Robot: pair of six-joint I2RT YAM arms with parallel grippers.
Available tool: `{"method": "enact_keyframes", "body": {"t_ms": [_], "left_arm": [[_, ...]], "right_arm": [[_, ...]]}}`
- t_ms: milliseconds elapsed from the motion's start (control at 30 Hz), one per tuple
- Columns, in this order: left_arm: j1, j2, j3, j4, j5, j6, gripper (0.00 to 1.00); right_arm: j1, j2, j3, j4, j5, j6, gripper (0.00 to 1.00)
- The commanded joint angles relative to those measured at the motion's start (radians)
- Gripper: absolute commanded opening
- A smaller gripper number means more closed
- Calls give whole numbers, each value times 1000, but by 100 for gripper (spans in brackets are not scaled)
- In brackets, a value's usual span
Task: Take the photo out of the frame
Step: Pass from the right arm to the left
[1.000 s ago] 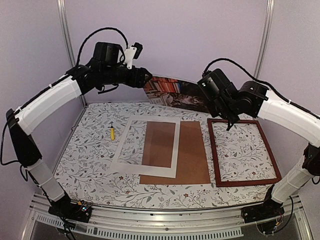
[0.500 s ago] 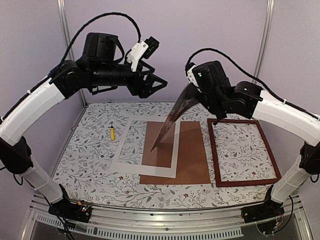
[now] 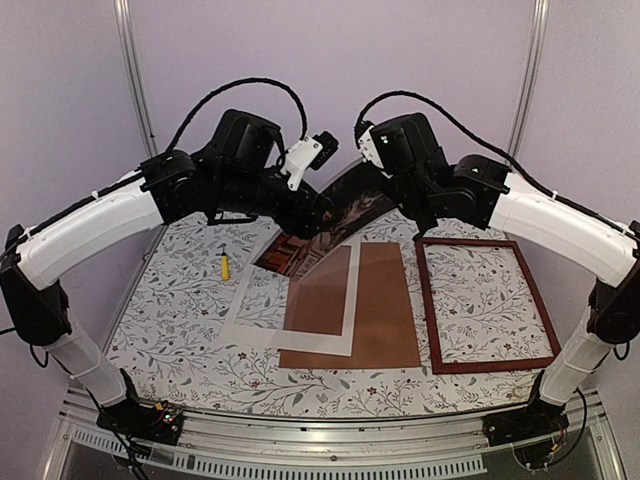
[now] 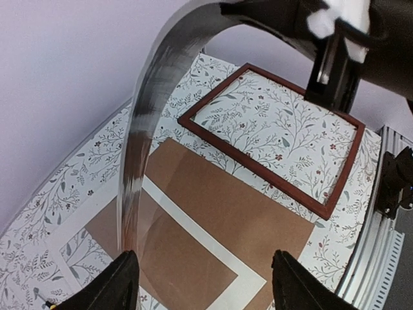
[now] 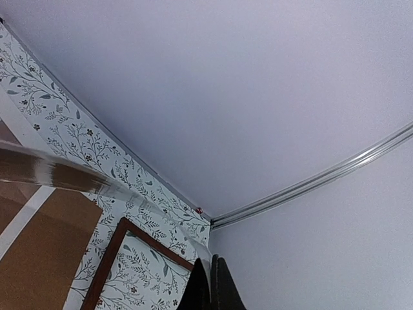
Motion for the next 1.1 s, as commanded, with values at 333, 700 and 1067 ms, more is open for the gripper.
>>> {"method": "enact_keyframes", "body": {"t_ms": [333, 700, 1067], "left_arm": [[-17, 13, 104, -25, -80, 13, 62], [-15, 132, 203, -92, -116, 7, 56], [-5, 140, 209, -83, -138, -4, 14]], "right_arm": [[37, -10, 38, 92, 53, -101, 0], [59, -3, 56, 135, 63, -152, 0], [65, -26, 36, 137, 53, -133, 0]]}}
